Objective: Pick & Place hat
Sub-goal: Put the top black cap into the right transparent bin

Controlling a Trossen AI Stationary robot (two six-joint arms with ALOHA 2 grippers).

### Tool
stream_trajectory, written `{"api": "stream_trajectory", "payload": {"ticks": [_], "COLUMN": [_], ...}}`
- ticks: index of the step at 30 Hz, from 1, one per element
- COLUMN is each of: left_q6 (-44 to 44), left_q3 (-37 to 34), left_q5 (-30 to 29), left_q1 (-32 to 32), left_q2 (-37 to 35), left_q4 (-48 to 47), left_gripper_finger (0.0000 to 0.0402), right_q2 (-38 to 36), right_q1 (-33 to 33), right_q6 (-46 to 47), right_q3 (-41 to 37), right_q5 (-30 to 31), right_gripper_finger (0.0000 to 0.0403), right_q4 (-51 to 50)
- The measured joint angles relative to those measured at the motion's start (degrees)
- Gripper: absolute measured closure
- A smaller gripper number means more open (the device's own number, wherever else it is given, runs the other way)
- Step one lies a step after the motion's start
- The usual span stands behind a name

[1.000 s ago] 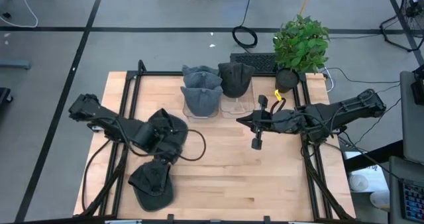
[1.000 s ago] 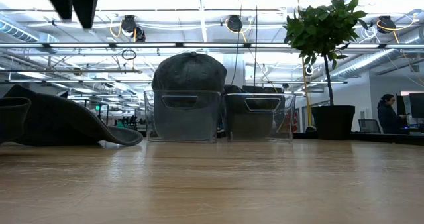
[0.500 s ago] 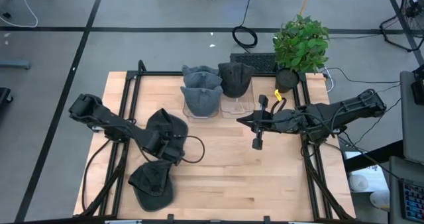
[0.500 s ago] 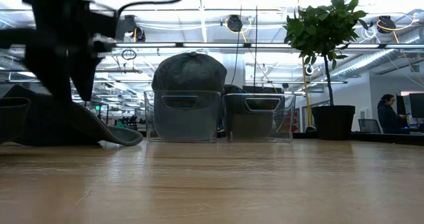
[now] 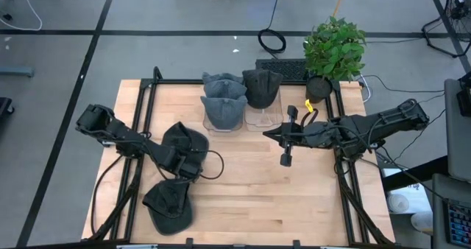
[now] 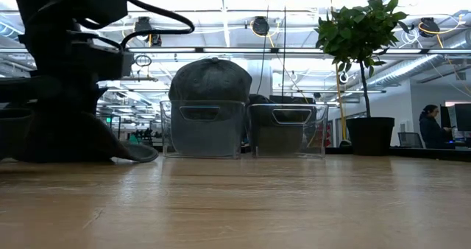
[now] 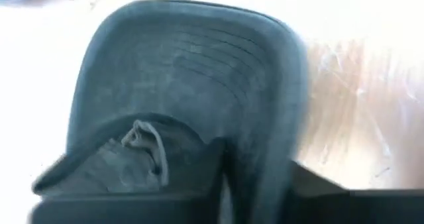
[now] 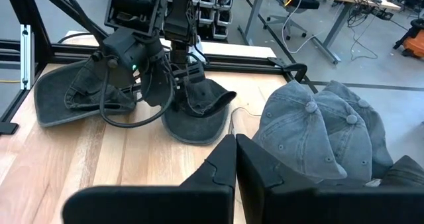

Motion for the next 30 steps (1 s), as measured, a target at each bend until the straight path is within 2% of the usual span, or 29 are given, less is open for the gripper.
{"api": "stream_trajectory", "payload": {"ticks": [2,3,9,13,17,23,30], "left_q6": [-0.1,-0.2,2.3,6.6,14.0,17.4,17.2], "left_q3": [0.1,0.1,3.6,11.3,20.0,34.3,48.4], "left_q5": [1.2,1.6,3.4,4.1,9.2,9.4,7.9], "left_q1": [0.6,0.7,0.6,0.5,1.0,1.2,1.6], "left_q2": [0.0,-0.3,-3.0,-5.8,-8.5,-10.3,-10.4], "left_q4": [0.5,0.6,-1.1,-5.2,-8.8,-10.8,-9.8], "left_gripper_finger": [0.0373,0.0383,0.0393,0.0393,0.0393,0.0393,0.0393], "right_q2": [0.0,0.0,-0.4,-1.6,-3.1,-5.9,-8.5], "right_q1": [0.0,0.0,0.7,1.2,1.9,3.3,3.4], "right_q6": [1.0,1.6,2.8,4.2,5.5,5.3,1.8], "right_q3": [0.0,0.0,0.0,0.0,0.0,0.0,0.0], "right_q5": [0.0,0.0,0.0,0.1,0.1,0.1,0.5], "right_gripper_finger": [0.0403,0.0403,0.0403,0.0403,0.0403,0.0403,0.0403], "right_q4": [0.0,0.0,0.1,0.2,0.8,1.3,3.0]}}
